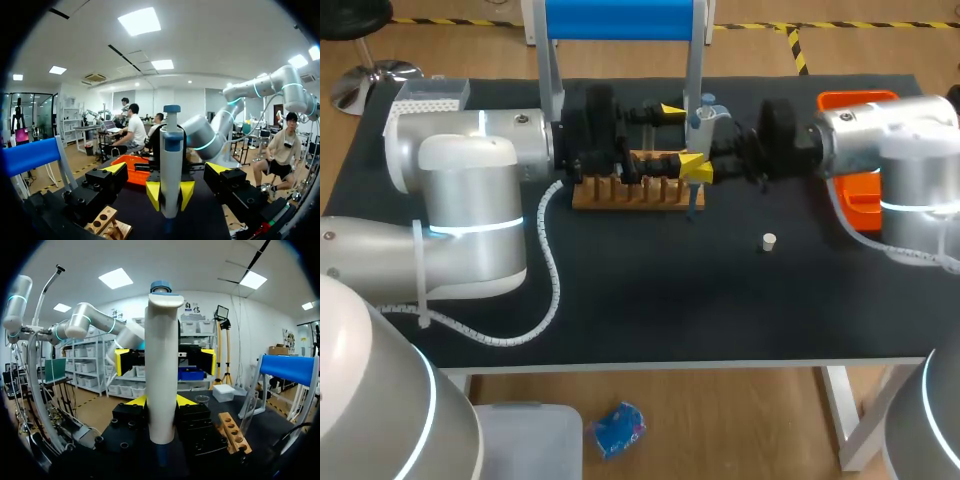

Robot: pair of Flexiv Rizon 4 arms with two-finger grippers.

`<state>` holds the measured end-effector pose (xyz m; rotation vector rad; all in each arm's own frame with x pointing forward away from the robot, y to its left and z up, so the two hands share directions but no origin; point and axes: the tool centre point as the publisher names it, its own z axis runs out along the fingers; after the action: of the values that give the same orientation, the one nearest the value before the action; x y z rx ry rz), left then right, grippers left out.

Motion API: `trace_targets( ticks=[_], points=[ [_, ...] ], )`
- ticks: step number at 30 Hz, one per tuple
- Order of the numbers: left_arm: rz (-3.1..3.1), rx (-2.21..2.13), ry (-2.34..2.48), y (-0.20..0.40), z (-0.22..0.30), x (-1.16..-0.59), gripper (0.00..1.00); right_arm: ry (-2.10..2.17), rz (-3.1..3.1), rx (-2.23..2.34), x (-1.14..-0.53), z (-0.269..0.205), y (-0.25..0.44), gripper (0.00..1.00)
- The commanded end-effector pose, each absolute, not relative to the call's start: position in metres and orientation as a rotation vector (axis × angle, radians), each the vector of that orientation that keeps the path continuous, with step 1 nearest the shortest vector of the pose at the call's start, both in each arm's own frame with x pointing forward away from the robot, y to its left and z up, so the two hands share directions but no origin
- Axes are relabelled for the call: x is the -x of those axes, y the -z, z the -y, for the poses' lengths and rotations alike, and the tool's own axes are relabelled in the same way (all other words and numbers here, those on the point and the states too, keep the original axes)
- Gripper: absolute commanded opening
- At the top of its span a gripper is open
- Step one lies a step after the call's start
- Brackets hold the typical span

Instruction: Invert the test tube, pick up the pipette, mount the tip to pipette, aspirate from beaker and dispense into the tube, eject the tip, return the pipette, and cap with the stopper.

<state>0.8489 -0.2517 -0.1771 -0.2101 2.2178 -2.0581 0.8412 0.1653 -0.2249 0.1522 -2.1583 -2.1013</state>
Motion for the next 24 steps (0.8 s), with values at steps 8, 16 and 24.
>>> trace_targets(
  ticks=[8,16,24],
  points=[
    [-2.217,0.213,2.057,0.1771,0.2525,-0.8487,1.0,2.099,2.149,-0.2,-0.8499,-0.1766,0.2213,0.0],
    [-2.217,0.213,2.057,0.1771,0.2525,-0.8487,1.0,2.101,2.148,-0.203,-0.8502,-0.1787,0.2226,0.0],
    [-2.217,0.213,2.057,0.1771,0.2525,-0.8487,1.0,2.118,2.163,-0.207,-0.8508,-0.1797,0.2228,0.0]
  ],
)
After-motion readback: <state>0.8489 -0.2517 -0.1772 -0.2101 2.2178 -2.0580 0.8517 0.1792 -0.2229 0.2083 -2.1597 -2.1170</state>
